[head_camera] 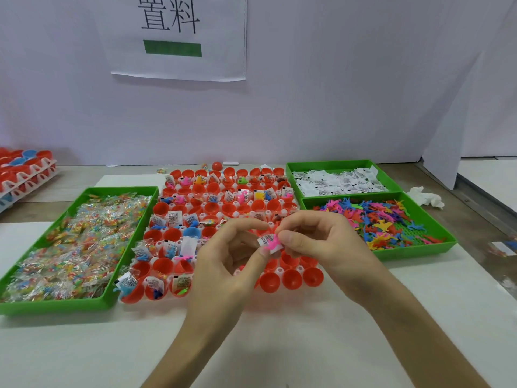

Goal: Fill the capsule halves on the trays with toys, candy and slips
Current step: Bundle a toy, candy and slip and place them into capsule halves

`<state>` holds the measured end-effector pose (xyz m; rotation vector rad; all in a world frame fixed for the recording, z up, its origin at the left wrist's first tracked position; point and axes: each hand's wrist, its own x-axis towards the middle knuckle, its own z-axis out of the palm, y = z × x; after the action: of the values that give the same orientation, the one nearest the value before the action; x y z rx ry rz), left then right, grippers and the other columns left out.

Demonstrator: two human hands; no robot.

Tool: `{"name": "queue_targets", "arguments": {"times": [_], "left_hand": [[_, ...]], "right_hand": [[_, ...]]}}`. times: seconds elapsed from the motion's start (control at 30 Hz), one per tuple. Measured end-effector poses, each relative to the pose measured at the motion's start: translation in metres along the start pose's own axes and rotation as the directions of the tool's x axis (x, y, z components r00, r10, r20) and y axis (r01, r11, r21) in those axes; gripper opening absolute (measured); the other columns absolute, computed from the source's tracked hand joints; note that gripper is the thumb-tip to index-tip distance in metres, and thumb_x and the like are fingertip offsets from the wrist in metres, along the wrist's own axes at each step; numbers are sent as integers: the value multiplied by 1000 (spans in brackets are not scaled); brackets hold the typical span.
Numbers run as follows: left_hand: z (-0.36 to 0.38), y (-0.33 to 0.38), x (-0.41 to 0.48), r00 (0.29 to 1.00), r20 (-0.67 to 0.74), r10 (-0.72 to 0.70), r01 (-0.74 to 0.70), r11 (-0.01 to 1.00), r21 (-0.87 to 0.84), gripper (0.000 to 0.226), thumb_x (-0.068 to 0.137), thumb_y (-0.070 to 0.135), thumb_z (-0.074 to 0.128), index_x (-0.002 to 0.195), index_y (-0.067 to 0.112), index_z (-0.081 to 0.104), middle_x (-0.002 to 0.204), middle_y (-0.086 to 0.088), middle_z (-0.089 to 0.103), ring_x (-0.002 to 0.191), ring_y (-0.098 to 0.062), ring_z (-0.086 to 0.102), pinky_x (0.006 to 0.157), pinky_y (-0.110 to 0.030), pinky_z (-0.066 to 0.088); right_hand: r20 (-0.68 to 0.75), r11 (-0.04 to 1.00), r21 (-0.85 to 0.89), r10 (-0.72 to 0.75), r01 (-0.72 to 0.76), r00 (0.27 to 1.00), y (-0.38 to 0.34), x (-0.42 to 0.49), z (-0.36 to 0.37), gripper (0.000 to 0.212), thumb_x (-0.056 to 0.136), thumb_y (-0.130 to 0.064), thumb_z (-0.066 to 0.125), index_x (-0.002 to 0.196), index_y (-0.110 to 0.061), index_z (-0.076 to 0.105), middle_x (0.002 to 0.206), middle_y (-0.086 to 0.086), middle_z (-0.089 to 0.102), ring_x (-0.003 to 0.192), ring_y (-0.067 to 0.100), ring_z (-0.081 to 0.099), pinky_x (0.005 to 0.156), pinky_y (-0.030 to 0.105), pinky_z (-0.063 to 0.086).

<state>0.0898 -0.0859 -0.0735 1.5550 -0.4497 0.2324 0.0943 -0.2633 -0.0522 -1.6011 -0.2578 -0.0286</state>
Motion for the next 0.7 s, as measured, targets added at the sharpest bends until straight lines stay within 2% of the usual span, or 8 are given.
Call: {"name": "queue_targets", "arguments": {"times": [0.13, 0.27, 0.37, 0.5, 0.6, 0.7], "left_hand": [[1, -1, -1, 999, 8, 36, -36, 999, 8, 21, 85, 17, 72, 103, 27, 70, 81, 5, 70, 78, -16, 69, 68, -17, 53], [0, -2, -1, 998, 18, 58, -58, 998, 24, 23, 85, 16, 72, 102, 31, 70, 85, 6, 69, 83, -19, 68, 71, -16, 53], [-1, -2, -1, 996, 49, 75, -77, 996, 44, 21, 87, 16, 71, 104, 30, 69, 87, 6, 69, 85, -18, 69, 73, -18, 55], [-2, -5, 0, 992, 101, 79, -91, 990, 111, 23, 88, 16, 71, 106, 30, 68, 92, 6, 69, 90, -20, 69, 77, -21, 56], [-2, -5, 1, 993, 94, 72, -82, 991, 103, 19, 89, 18, 72, 105, 29, 69, 94, 8, 70, 91, -20, 70, 77, -20, 56], [-1, -2, 2, 994, 66, 88, -92, 994, 64, 19, 89, 15, 71, 102, 29, 70, 90, 13, 70, 86, -12, 70, 72, -14, 53]], "right_hand": [[-11, 995, -53, 88, -88, 996, -1, -1, 3, 10, 85, -15, 72, 93, -9, 74, 80, -3, 73, 77, 8, 70, 67, 22, 55], [10, 986, -65, 155, -154, 988, -4, -2, 2, 11, 92, -14, 68, 97, -6, 72, 89, 6, 74, 86, 16, 73, 71, 28, 59], [31, 986, -32, 165, -164, 986, -7, -3, 4, 6, 93, -11, 66, 93, -7, 70, 84, 8, 73, 81, 21, 74, 66, 27, 58], [15, 988, -63, 141, -140, 990, -7, -3, 4, 4, 93, -9, 66, 90, -10, 67, 80, 0, 73, 74, 22, 75, 53, 26, 56], [25, 990, -101, 97, -94, 995, -5, -3, 4, 4, 93, -8, 67, 90, -10, 68, 79, -1, 73, 75, 22, 75, 58, 26, 58], [31, 997, -38, 69, -68, 997, -4, -2, 4, 5, 94, -9, 64, 92, -9, 69, 81, 5, 73, 76, 24, 75, 68, 29, 59]]}}
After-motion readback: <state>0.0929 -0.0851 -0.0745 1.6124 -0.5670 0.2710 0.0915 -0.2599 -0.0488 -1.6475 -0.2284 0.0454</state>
